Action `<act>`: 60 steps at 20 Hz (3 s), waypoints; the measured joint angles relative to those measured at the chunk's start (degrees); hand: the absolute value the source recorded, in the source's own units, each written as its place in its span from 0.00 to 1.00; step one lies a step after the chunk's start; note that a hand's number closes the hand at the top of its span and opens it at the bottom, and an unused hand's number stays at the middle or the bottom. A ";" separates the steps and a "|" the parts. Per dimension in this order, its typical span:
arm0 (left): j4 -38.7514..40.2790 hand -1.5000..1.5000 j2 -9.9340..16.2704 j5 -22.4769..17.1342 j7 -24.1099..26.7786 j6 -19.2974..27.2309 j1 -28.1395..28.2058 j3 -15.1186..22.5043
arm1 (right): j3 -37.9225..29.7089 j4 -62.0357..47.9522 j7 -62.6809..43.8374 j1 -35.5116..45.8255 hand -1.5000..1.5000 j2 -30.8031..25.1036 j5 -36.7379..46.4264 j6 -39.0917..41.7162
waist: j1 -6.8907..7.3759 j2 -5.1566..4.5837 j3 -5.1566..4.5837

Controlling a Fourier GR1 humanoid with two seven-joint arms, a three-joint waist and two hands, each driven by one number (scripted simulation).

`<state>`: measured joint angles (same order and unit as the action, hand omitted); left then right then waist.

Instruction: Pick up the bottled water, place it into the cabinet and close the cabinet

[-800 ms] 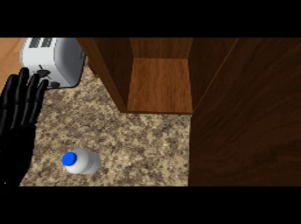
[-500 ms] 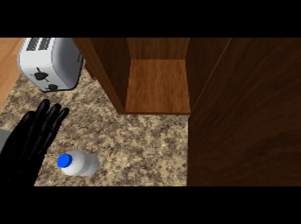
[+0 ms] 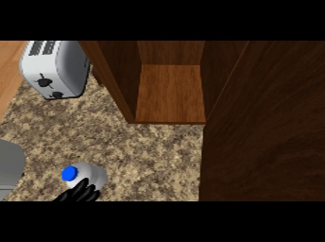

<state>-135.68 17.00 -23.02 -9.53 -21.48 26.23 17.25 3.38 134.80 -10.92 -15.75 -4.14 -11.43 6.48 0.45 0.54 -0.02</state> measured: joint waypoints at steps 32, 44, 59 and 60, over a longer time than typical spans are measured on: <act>-0.11 0.00 9.08 -3.47 17.52 -9.69 26.71 -14.05 | -2.75 4.34 1.92 -11.92 0.00 -1.40 -2.43 5.68 | -0.65 0.05 0.09; 4.76 0.00 11.26 -9.42 15.91 -8.21 19.38 -22.58 | -6.39 4.19 3.57 -13.84 0.00 -2.65 -4.03 8.86 | -1.87 -0.39 0.03; 24.14 0.00 7.06 1.30 16.38 -6.72 -0.91 -18.35 | -9.87 3.35 8.20 -19.38 0.00 -3.04 -6.78 14.60 | -2.41 -0.37 -0.04; 25.87 0.00 6.75 2.02 16.59 -6.65 -2.40 -18.26 | -9.58 3.27 8.57 -19.64 0.00 -2.75 -6.92 14.84 | -2.37 -0.39 -0.04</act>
<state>-109.81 23.74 -20.99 7.06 -28.14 23.82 -1.01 -6.21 138.07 -2.35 -35.39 -6.89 -18.35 21.32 -1.92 0.15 -0.07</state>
